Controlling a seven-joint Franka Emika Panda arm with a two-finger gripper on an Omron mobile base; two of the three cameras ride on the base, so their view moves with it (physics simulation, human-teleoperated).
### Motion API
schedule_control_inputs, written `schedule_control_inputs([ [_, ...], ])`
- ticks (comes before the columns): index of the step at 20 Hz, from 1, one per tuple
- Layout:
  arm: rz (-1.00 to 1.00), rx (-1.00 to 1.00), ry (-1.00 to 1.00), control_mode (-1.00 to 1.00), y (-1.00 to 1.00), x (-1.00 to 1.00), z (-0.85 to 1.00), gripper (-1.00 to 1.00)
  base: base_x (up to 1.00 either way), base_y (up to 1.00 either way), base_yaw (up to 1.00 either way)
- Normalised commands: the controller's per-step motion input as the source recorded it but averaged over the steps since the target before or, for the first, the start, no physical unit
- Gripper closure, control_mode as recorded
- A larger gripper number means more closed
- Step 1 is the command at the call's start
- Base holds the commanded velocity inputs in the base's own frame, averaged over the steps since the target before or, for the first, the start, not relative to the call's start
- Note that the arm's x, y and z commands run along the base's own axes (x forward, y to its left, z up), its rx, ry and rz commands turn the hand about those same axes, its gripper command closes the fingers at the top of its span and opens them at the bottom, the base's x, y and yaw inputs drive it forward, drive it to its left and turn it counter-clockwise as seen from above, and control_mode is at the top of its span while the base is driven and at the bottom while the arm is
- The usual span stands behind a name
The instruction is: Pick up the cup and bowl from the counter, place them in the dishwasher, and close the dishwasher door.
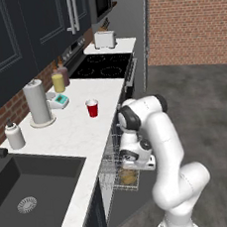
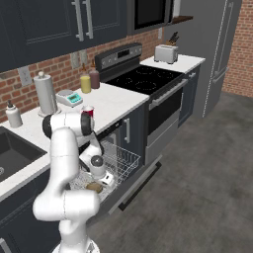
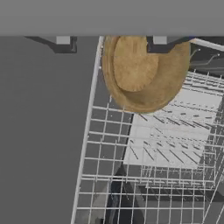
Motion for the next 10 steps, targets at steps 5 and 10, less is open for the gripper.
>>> schedule_control_inputs([
  [5, 0.00, 0.00, -0.06, -1.00, -0.02, 0.00, 0.60, -1.00, 0.00, 0.00, 0.00],
  [10, 0.00, 0.01, -0.01, -1.00, -0.20, -0.26, 1.00, -1.00, 0.00, 0.00, 0.00],
])
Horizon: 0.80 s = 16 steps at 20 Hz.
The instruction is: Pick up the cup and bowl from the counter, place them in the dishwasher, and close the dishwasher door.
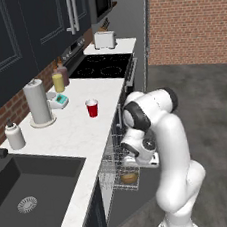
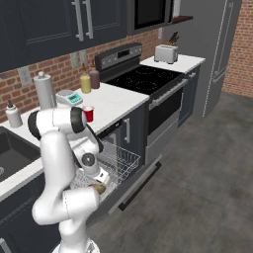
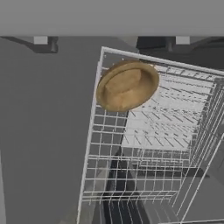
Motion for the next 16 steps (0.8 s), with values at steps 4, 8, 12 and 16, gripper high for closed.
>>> schedule_control_inputs([
  [4, 0.00, 0.02, 0.00, -1.00, -0.19, -0.29, 1.00, -1.00, 0.00, 0.00, 0.00],
  [8, 0.01, 0.05, 0.00, -1.00, -0.22, -0.27, 1.00, -1.00, 0.00, 0.00, 0.00],
  [12, 0.02, 0.08, 0.00, -1.00, -0.24, -0.25, 1.00, -1.00, 0.00, 0.00, 0.00],
  [16, 0.01, 0.08, 0.00, -1.00, -0.21, -0.18, 1.00, -1.00, 0.00, 0.00, 0.00],
])
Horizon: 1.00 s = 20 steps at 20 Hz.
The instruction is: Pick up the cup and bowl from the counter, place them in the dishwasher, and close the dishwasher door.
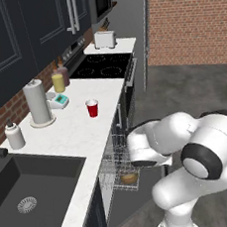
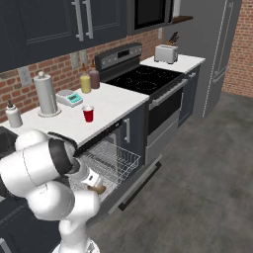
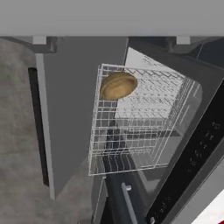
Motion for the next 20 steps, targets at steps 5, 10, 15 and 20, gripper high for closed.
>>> schedule_control_inputs([
  [5, 0.00, 0.06, 0.00, -1.00, -0.15, -0.07, 1.00, -1.00, 0.00, 0.00, 0.00],
  [10, 0.00, 0.04, 0.00, -1.00, -0.14, -0.01, 1.00, -1.00, 0.00, 0.00, 0.00],
  [15, 0.00, 0.04, 0.02, -1.00, -0.24, -0.01, 1.00, -1.00, 0.00, 0.00, 0.00],
  [20, 0.00, 0.05, 0.07, -1.00, -0.25, 0.00, 1.00, -1.00, 0.00, 0.00, 0.00],
])
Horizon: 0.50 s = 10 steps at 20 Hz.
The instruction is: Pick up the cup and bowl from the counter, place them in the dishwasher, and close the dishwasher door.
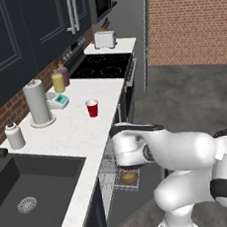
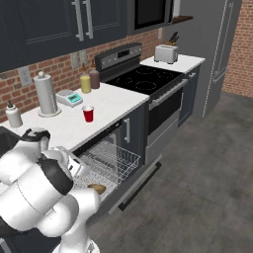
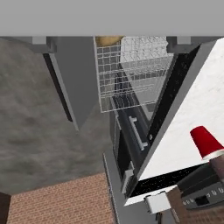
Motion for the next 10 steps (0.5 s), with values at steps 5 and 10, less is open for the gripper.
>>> schedule_control_inputs([
  [5, 0.00, 0.07, 0.12, -1.00, -0.16, 0.00, 1.00, -1.00, 0.00, 0.00, 0.00],
  [10, 0.00, 0.07, 0.18, -1.00, -0.02, 0.11, 1.00, -1.00, 0.00, 0.00, 0.00],
])
